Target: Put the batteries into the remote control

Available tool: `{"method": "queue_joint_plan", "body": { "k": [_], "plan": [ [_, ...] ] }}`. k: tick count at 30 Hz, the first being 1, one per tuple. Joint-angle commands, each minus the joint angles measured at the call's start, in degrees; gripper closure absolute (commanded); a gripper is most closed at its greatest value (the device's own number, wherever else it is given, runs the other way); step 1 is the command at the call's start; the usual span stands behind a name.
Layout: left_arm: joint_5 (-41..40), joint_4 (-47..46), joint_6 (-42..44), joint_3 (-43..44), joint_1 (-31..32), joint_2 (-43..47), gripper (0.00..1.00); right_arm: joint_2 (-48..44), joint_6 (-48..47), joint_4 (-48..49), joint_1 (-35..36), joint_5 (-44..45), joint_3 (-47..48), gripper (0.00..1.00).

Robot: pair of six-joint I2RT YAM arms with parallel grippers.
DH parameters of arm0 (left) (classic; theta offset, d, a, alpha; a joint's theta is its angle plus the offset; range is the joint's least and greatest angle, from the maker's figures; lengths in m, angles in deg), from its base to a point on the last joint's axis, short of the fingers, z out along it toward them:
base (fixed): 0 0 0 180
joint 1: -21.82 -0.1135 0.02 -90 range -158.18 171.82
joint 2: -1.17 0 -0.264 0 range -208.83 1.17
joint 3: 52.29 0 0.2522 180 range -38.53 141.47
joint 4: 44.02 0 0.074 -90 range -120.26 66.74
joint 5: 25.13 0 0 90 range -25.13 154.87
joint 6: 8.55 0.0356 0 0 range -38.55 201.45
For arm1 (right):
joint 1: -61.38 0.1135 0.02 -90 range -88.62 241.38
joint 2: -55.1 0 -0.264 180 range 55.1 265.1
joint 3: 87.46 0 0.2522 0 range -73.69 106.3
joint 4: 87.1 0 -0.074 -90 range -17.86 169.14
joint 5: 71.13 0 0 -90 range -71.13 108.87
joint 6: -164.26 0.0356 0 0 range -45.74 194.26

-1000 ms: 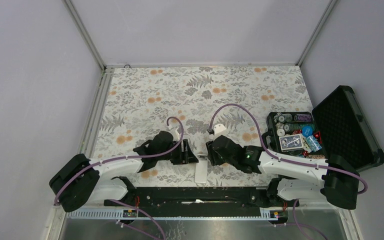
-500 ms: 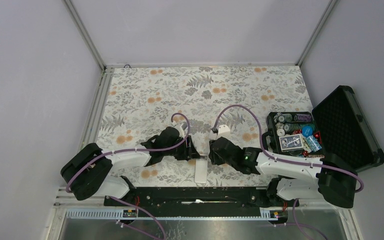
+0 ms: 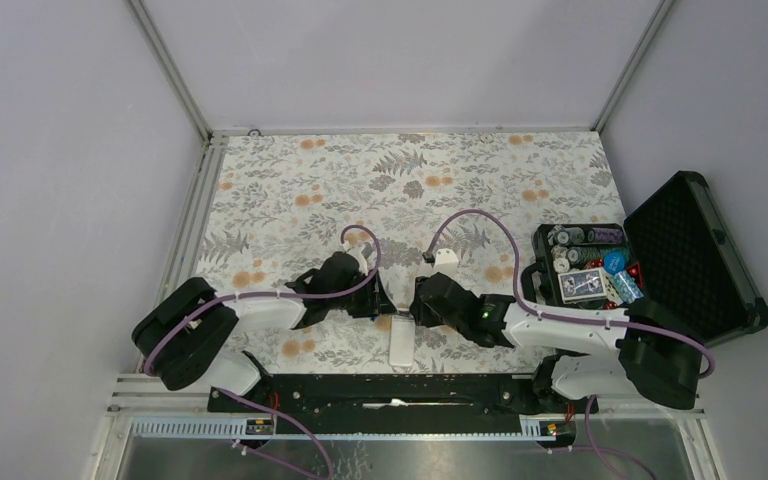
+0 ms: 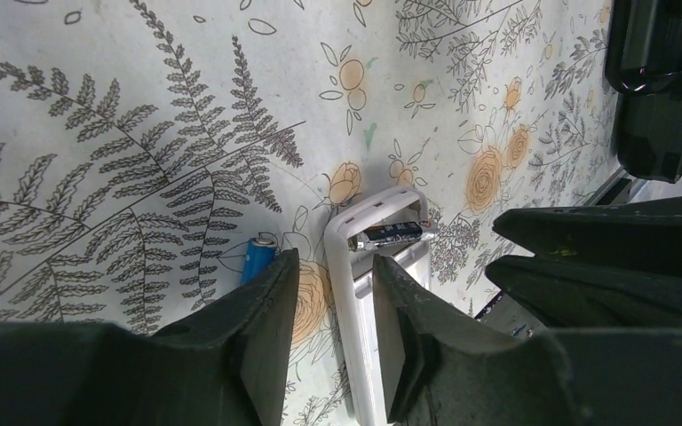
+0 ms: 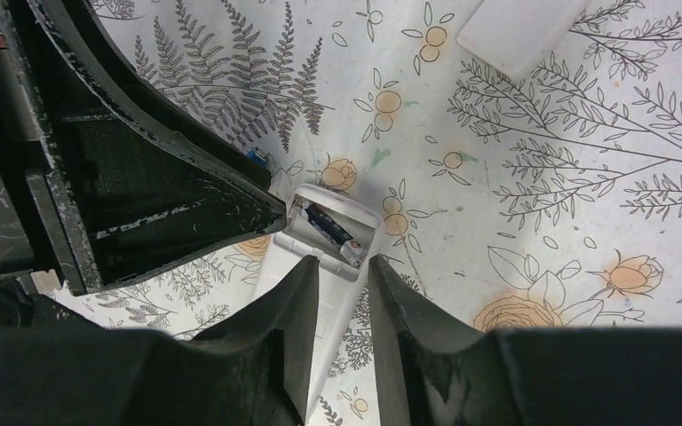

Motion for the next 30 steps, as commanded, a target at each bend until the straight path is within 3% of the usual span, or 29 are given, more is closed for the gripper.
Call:
{"method": "queue_joint_plan", "body": {
  "k": [1,30],
  "plan": [
    [0.95,-5.11,0.47,0.97,-0.38,-1.2,0.62,1.69,2.82,2.77,-0.52,2.02,0.11,0.66],
    [4.07,-9.08,-1.3,-0.96,-0.45,-3.9,0.7,5.62,4.95,2.75,-0.52,0.59,1.53,0.72]
  ]
}}
